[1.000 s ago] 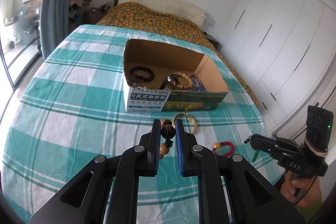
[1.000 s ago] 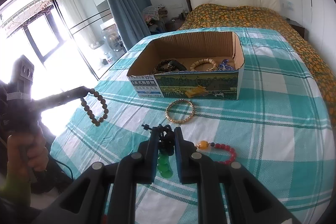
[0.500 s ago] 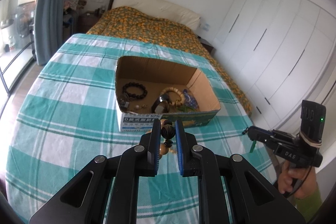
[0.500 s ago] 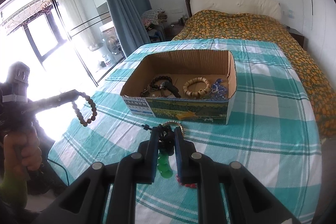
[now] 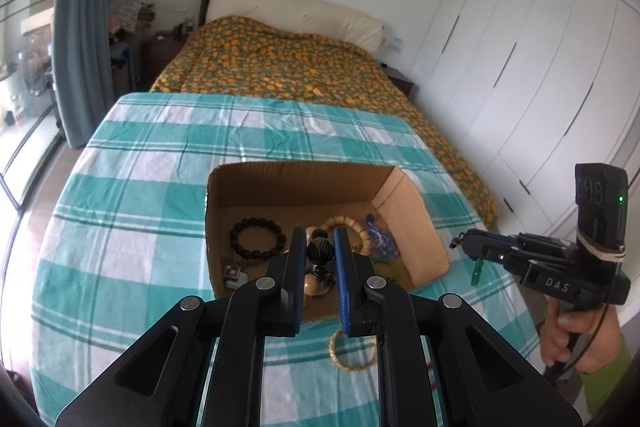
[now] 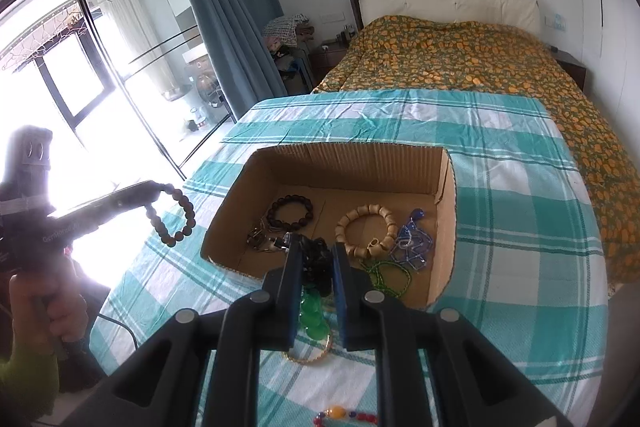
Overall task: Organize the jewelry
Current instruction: 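Carry the wooden bead bracelet and jade pendant into the box and release both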
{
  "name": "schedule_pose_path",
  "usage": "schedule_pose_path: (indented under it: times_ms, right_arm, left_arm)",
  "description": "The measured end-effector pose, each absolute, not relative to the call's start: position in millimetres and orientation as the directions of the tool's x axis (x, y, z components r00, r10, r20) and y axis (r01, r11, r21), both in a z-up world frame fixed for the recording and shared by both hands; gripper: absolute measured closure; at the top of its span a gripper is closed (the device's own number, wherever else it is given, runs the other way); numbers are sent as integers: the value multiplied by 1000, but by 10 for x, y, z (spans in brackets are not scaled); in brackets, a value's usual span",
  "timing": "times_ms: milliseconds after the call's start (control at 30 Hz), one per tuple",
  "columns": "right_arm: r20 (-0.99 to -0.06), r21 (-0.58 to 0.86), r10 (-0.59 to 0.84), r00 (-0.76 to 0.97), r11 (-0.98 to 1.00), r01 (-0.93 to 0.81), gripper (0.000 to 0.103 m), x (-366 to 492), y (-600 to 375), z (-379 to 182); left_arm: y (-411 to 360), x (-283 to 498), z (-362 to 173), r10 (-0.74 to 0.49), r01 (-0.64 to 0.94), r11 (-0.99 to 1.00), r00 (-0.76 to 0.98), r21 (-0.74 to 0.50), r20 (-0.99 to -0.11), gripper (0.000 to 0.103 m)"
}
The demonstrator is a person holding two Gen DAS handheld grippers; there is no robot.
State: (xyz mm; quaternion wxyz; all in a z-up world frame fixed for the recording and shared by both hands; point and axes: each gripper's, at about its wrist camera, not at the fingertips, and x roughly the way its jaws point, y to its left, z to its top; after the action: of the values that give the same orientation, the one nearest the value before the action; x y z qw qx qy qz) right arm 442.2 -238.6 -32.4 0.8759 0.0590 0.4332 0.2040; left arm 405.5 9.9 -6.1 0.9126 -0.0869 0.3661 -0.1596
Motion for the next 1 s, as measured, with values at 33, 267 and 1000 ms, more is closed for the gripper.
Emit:
schedule_pose_path:
  times_ms: [33, 267, 1000]
  right_arm:
    - [-742, 289, 410, 531, 910, -299, 88, 4535, -2370, -369]
    - [-797, 307, 391, 460, 919, -248, 88, 5204, -2208, -720]
    - [-682, 85, 209, 701, 975, -207, 43, 4121, -2381, -582]
  left_arm:
    - [79, 4139, -90, -351, 226, 936, 677, -270, -648, 91]
    - [0, 4653, -419, -312, 193, 950, 634, -246, -707, 91]
    - [0, 3742, -389, -157, 125, 988, 756, -94, -635, 5]
